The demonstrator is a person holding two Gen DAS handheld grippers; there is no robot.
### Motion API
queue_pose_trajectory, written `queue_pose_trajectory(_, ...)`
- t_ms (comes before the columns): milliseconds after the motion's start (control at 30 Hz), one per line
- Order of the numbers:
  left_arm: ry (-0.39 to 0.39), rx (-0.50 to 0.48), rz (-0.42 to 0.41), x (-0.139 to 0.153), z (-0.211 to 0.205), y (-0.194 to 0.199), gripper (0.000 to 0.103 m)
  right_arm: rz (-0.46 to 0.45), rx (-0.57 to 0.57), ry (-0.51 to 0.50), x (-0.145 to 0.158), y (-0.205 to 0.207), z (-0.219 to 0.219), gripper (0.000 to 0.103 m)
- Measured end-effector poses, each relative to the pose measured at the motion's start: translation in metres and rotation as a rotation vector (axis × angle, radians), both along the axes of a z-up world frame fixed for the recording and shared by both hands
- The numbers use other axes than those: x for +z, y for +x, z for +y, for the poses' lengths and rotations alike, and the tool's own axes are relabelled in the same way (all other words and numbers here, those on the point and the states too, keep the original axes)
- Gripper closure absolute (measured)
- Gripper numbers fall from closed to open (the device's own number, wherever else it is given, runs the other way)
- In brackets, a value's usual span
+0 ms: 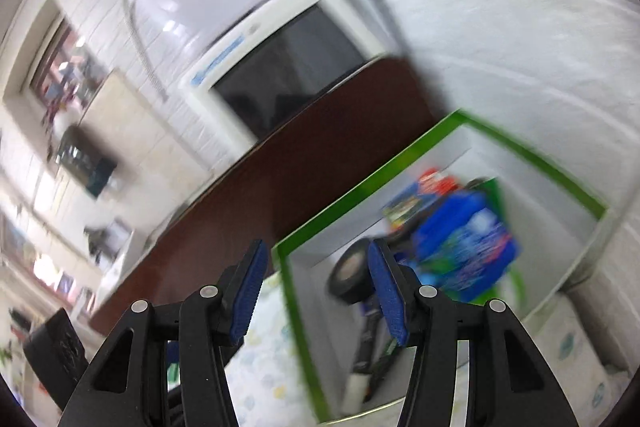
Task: Organize rigid objects
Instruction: 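Move the right gripper to the green-labelled bottle and grasp its body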
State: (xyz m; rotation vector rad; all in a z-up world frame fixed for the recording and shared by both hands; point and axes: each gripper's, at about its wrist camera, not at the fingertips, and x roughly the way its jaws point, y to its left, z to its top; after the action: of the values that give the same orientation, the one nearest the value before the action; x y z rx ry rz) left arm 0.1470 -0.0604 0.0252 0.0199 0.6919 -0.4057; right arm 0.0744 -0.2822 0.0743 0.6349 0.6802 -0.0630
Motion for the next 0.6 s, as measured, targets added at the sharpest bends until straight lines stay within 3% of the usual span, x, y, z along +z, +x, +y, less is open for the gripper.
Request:
queue_pose_trajectory(167, 0.007, 0.187, 0.006, -0.012, 0.082, -0.018, 0.042, 0.079, 0.256, -0.017, -0.016, 0.036, 0.081, 0.048)
queue_pose_trajectory(333, 0.018, 0.376, 0.031, -0.03, 0.157, -0.046, 0.04, 0.098, 0.483, -0.062, -0.025, 0.064, 0.166, 0.048)
queue_pose_trajectory(433, 0.024, 0.446, 0.05, -0.045, 0.188, -0.061, 0.037, 0.093, 0.574, -0.075, -0.028, 0.076, 0.208, 0.039)
queue_pose_trajectory(600, 0.004, 0.515, 0.119, -0.071, 0.228, -0.061, 0.037, 0.078, 0.673, -0.075, -0.033, 0.093, 0.262, 0.037)
